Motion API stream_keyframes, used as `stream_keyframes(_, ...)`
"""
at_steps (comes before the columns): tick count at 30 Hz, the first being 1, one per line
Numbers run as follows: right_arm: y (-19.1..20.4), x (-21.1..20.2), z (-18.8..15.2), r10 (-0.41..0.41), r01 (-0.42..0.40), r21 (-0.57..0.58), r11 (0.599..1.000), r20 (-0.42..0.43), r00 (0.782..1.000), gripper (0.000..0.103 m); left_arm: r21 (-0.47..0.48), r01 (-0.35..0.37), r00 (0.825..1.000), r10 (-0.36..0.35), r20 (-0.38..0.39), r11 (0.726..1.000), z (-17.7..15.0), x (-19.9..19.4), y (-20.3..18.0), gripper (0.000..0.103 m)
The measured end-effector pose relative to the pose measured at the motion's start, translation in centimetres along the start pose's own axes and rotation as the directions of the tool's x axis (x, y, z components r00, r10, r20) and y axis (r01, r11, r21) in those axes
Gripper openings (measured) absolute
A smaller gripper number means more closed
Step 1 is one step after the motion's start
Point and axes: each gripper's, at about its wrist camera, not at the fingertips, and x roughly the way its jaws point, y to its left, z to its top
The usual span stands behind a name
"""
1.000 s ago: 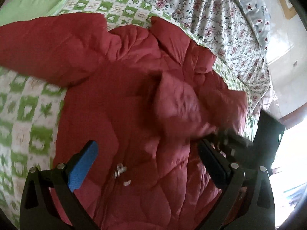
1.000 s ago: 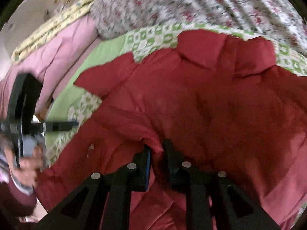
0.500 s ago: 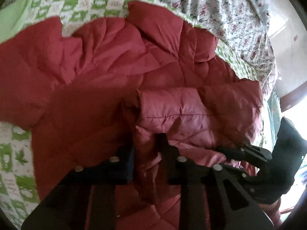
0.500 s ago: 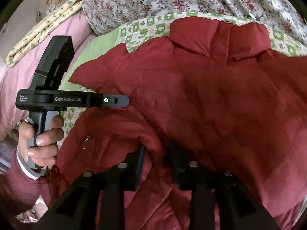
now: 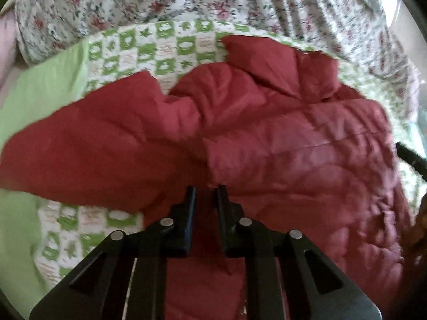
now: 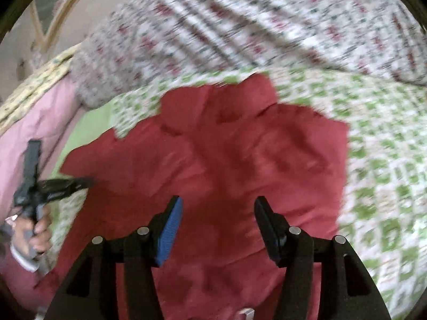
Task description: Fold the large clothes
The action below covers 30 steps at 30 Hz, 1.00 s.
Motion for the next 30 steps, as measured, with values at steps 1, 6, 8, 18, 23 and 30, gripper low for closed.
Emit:
stream_keyframes(1,-0.5,1.0,0.1,-0.022,0.023,0.015,1.0,-0.027,0.999,0.058,-0.008,-0.003,1.0,0.003,-0.002,1.0,0.1,0.1,0.2,0.014)
stream_keyframes(6,-2.3,4.6,-1.2,-0.059,0.065,0.056,0.996,-0.112,0.992,0.058,-0.146,-0.009,0.994,0.024,0.105,0.989,-0.4,-3.5,2.3,0.016)
stream_keyframes(8,-2.3,5.2,-1.5,-0.069,0.075,0.058,0.996,-0.103,0.992,0.059,-0.165,0.095,0.986,-0.071,0.149,0.982,-0.9,-5.1,2.3,0.016)
stream_keyframes(18,-1.6,4.3,-1.6,-0.075,0.08,0.05,0.996,-0.088,0.993,0.065,-0.054,0.167,0.985,-0.169,-0.038,0.985,-1.5,1.5,-3.7,0.016)
stream_keyframes(23,-0.9,3.4,-2.2,-0.127,0.129,0.01,0.992,-0.087,0.988,0.064,-0.123,0.217,0.974,-0.224,-0.043,0.968,-2.0,2.5,-2.4,0.015)
stream_keyframes(30,-1.7,5.5,-3.0,-0.127,0.131,0.028,0.991,-0.123,0.984,0.068,-0.135,0.228,0.971,-0.236,-0.041,0.964,-2.3,3.5,-2.2,0.015)
